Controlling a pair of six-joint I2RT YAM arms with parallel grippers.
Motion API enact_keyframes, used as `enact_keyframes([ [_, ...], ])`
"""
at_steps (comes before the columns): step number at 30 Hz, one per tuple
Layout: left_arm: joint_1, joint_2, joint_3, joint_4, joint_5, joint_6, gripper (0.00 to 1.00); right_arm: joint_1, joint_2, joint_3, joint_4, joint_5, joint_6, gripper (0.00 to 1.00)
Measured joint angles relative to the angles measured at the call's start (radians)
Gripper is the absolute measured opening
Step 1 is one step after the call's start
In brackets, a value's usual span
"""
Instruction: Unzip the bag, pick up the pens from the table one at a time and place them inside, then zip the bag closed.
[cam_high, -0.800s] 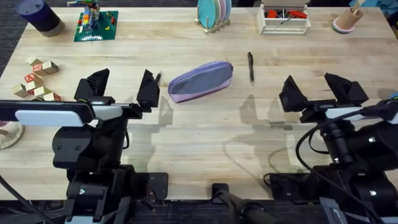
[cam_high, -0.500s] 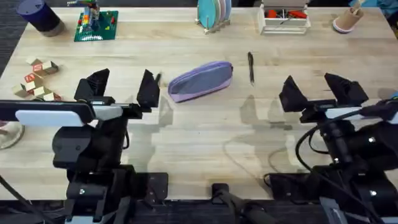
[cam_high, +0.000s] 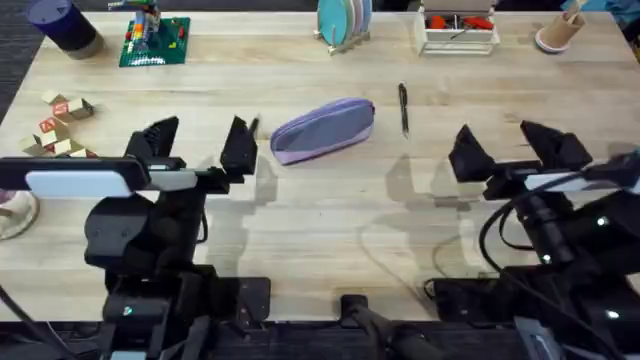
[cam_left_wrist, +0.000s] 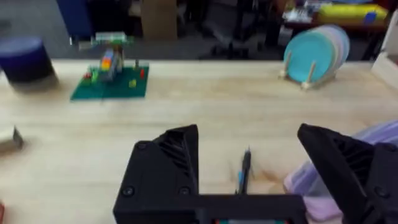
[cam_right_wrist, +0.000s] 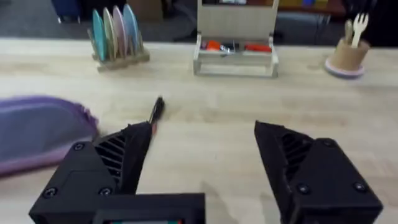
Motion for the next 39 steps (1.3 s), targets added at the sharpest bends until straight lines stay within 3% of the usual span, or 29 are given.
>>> enact_keyframes([
  [4,0.000,0.026,0.099,-0.129,-0.024,-0.021,0.994,-0.003,0.092,0.123,-0.169,0.030,0.001,0.996],
  [8,0.000,0.130,0.276,-0.251,-0.042,-0.027,0.993,-0.020,0.277,0.328,-0.273,0.054,-0.032,0.996],
  [18,0.000,0.634,0.717,-0.544,-0.049,-0.030,0.994,-0.029,0.852,0.859,-0.515,0.064,-0.065,0.996],
  [24,0.000,0.905,0.970,-0.726,-0.049,-0.030,0.994,-0.029,1.086,1.109,-0.693,0.060,-0.072,0.996],
  [29,0.000,1.044,1.099,-0.803,-0.046,-0.012,0.994,-0.029,1.163,1.205,-0.754,0.056,-0.073,0.996],
  [34,0.000,1.093,1.130,-0.812,-0.033,0.017,0.994,-0.029,1.166,1.215,-0.761,0.053,-0.073,0.996],
  [39,0.000,1.093,1.131,-0.824,0.021,0.132,0.994,-0.029,1.166,1.215,-0.762,0.053,-0.073,0.996],
])
